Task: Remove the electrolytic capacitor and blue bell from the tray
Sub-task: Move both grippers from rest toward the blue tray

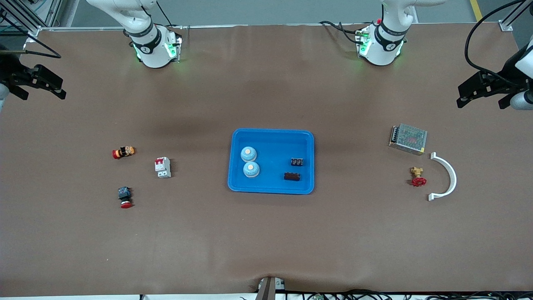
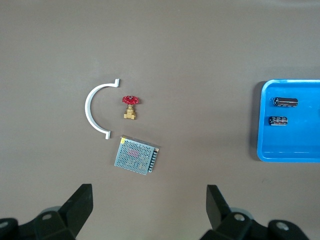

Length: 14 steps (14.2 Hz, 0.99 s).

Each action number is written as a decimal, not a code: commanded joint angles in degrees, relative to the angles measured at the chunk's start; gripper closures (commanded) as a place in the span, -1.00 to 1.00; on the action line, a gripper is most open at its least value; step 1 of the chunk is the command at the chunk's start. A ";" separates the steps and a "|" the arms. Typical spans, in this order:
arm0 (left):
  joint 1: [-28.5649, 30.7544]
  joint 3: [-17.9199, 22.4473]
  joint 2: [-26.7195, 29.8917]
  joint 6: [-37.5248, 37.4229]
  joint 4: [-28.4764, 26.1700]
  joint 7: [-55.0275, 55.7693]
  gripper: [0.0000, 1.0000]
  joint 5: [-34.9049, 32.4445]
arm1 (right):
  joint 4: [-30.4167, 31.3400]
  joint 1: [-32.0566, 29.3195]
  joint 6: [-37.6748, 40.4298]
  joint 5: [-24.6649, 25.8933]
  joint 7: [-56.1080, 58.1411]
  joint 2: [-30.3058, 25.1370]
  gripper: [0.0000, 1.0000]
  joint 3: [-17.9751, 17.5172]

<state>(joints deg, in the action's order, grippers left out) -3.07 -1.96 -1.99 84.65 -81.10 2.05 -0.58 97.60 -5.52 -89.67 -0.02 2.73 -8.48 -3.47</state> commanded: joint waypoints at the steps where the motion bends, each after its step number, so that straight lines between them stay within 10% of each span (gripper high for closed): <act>1: 0.35 -0.42 0.40 -0.18 0.07 -1.17 -1.00 -1.35 | -0.74 -0.46 0.99 0.46 0.52 0.30 -1.00 -0.83; 14: -0.27 -3.31 -1.52 0.08 -0.11 0.66 -1.00 -0.30 | -1.18 11.92 -6.55 -2.17 -14.12 7.49 -1.00 -0.92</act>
<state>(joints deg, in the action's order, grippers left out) -3.20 -4.38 -2.31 84.59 -81.51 1.60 -0.69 97.62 3.53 -94.20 -1.28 -5.59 -4.23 -4.73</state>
